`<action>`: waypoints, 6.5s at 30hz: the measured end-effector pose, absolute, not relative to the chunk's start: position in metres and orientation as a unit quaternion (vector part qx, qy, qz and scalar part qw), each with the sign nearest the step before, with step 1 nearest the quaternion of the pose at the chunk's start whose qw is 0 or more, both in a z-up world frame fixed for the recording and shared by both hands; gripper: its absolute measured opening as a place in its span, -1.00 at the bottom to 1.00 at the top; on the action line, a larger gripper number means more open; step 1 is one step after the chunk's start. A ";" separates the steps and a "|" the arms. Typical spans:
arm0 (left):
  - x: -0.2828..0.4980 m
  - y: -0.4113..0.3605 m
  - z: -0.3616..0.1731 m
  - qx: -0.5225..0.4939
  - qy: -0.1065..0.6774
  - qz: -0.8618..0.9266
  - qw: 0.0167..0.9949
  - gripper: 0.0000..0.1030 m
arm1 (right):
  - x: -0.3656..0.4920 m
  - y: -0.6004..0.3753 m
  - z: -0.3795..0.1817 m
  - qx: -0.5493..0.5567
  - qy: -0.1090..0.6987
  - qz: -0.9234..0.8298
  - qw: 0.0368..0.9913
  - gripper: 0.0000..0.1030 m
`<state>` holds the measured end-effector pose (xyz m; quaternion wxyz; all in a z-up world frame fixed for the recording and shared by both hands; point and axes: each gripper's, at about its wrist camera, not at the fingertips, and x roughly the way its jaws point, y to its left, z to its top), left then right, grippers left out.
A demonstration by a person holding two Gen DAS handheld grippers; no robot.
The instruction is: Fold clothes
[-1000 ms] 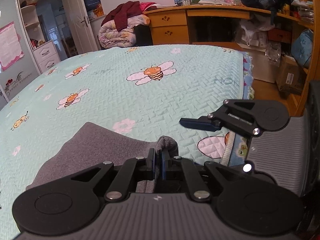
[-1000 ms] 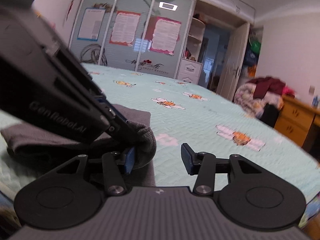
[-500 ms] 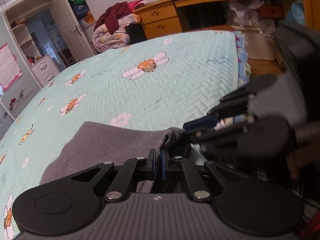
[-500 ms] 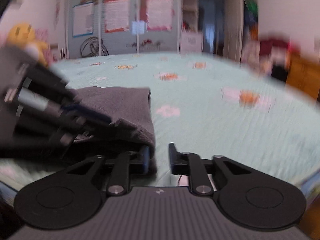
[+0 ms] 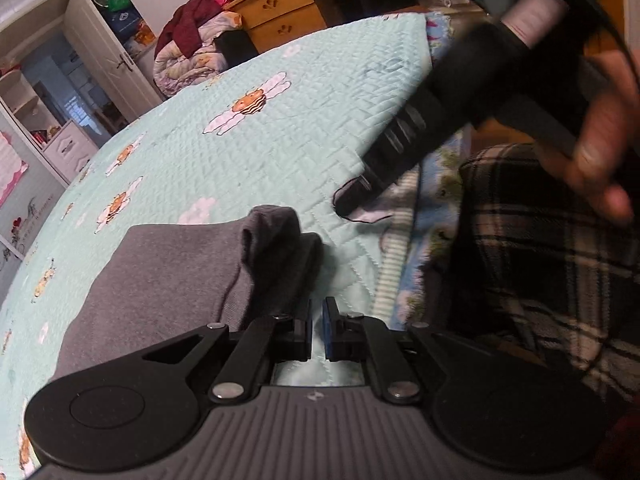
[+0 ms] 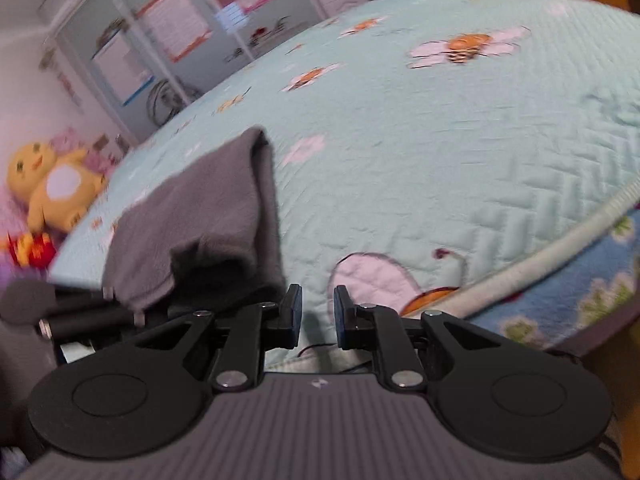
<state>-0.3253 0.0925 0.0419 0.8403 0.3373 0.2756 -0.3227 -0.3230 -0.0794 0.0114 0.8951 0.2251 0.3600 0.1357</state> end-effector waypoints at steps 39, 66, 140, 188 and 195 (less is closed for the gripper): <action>-0.297 0.249 0.032 -0.075 0.346 -0.168 0.920 -0.85 | -0.273 -0.071 0.015 0.255 0.392 0.265 0.843 -1.00; -0.266 0.290 0.045 -0.216 0.323 -0.119 0.914 -0.70 | -0.205 0.016 0.023 0.229 0.458 0.346 0.787 -0.89; -0.315 0.271 0.007 -0.078 0.291 -0.114 0.947 -0.28 | -0.300 -0.053 0.066 0.146 0.310 0.277 0.898 -0.48; -0.316 0.288 0.064 -0.222 0.340 -0.101 0.908 0.08 | -0.319 -0.041 0.064 0.094 0.283 0.333 0.895 -0.05; -0.292 0.278 0.096 -0.216 0.427 -0.019 0.878 0.36 | -0.287 0.009 0.107 0.059 0.420 0.280 0.861 0.37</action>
